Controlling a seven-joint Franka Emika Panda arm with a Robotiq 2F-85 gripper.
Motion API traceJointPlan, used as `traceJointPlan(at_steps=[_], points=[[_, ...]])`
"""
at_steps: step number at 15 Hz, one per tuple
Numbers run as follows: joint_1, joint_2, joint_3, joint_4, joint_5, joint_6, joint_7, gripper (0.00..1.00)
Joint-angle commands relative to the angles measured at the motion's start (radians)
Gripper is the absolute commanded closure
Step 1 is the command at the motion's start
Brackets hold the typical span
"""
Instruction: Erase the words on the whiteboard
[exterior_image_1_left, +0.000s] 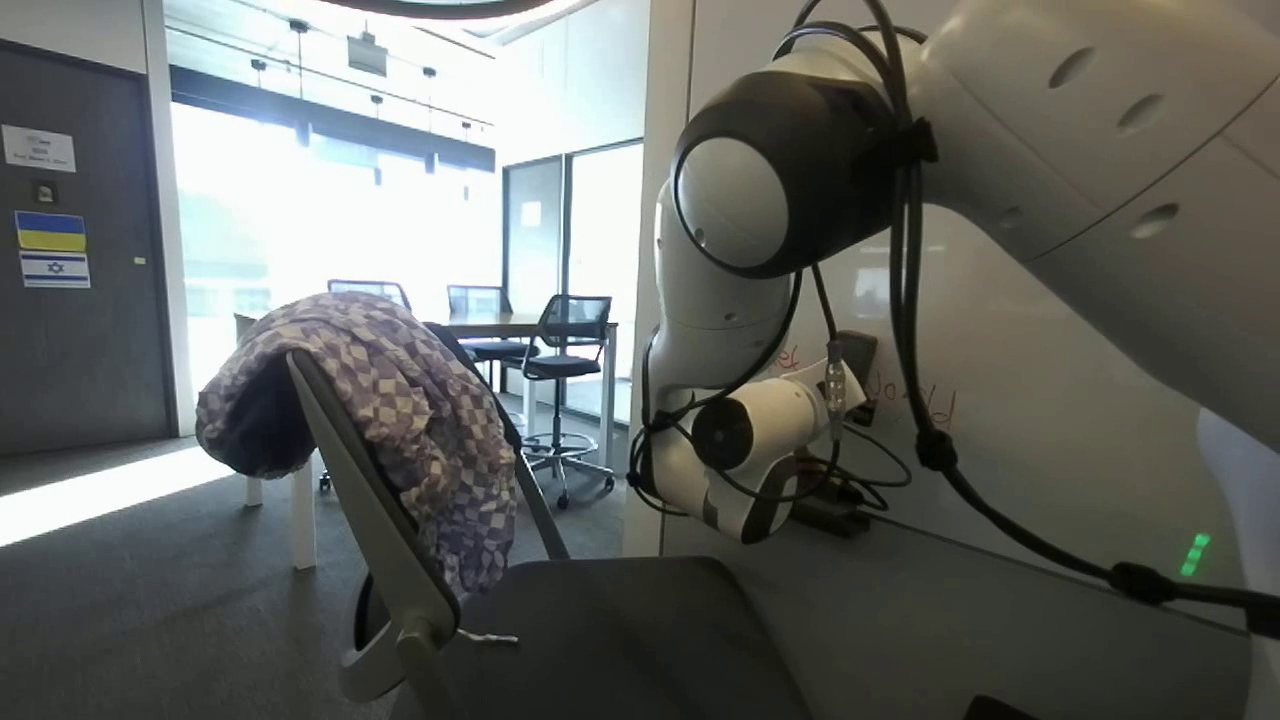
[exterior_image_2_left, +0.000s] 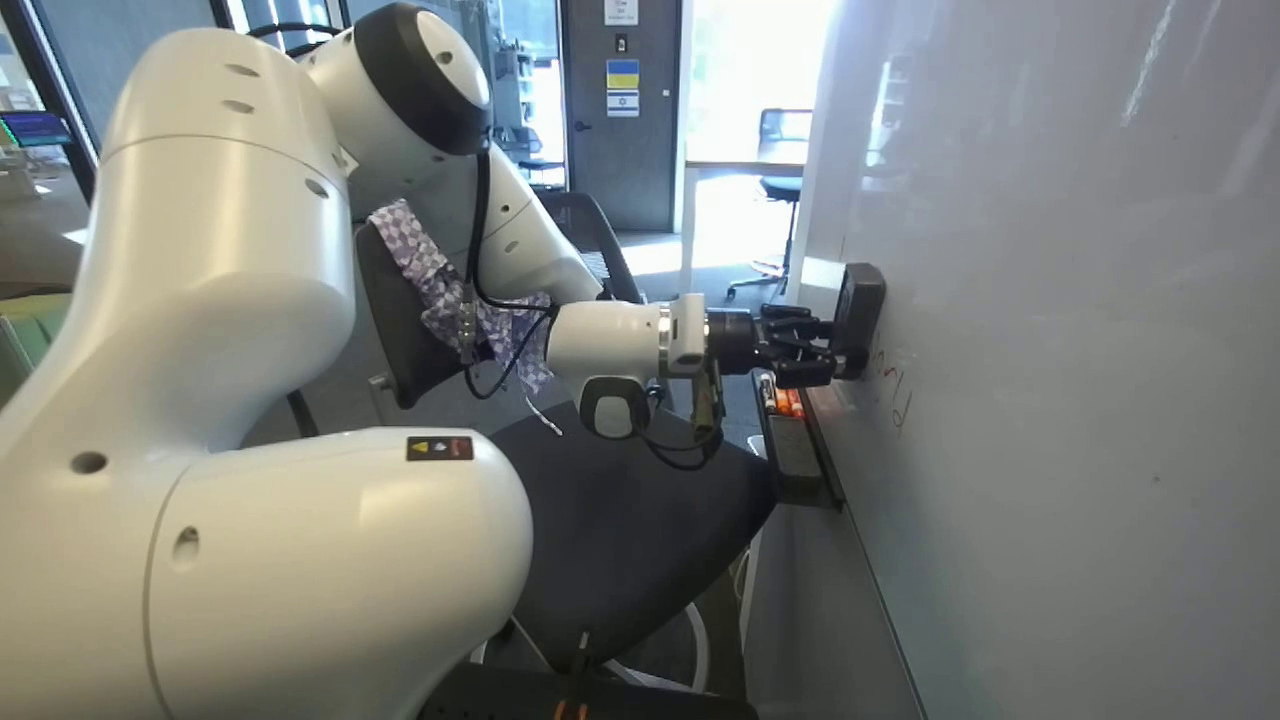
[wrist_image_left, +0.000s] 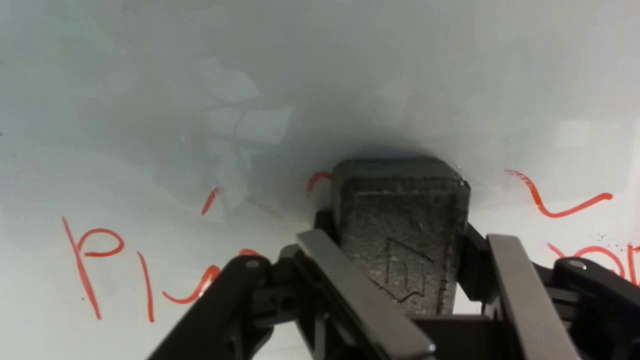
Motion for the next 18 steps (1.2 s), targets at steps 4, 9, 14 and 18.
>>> traceJointPlan(at_steps=[4,9,14,18], points=[[-0.026,0.019,-0.055,-0.070,0.003,0.004,0.100,0.67],[-0.020,0.003,-0.068,-0.202,-0.001,0.002,0.254,0.67],[-0.061,-0.026,-0.071,-0.345,-0.035,0.006,0.432,0.67],[-0.095,-0.037,-0.090,-0.397,-0.095,0.007,0.514,0.67]])
